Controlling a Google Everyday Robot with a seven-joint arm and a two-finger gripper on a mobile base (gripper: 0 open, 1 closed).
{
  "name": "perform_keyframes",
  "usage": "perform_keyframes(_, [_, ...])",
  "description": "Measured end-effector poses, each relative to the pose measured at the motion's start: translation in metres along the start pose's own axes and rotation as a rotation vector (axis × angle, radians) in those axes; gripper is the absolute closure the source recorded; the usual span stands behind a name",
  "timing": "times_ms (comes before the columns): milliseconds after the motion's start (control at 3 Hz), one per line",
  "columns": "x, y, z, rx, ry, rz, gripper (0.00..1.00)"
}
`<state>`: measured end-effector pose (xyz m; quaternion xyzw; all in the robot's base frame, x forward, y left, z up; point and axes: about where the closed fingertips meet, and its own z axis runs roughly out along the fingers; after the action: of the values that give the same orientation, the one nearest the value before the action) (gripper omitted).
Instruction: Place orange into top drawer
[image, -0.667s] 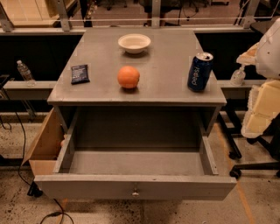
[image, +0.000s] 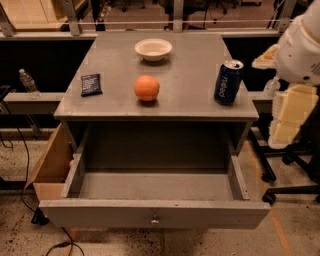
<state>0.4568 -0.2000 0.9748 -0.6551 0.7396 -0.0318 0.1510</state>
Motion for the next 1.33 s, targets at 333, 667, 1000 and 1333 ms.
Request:
perform_keyframes(333, [-0.039,-0.025,0.023,-0.076,-0.005,-0.251,0.00])
perform_keyframes(667, [-0.084,-0.049,0.045,-0.124,-0.026,-0.525,0.00])
perform_keyframes(1000, [-0.096,-0.057,0.047,-0.095,-0.046,-0.638,0.00])
perform_keyframes(1333, [-0.105,-0.062,0.050,-0.061,-0.078,-0.670,0.00])
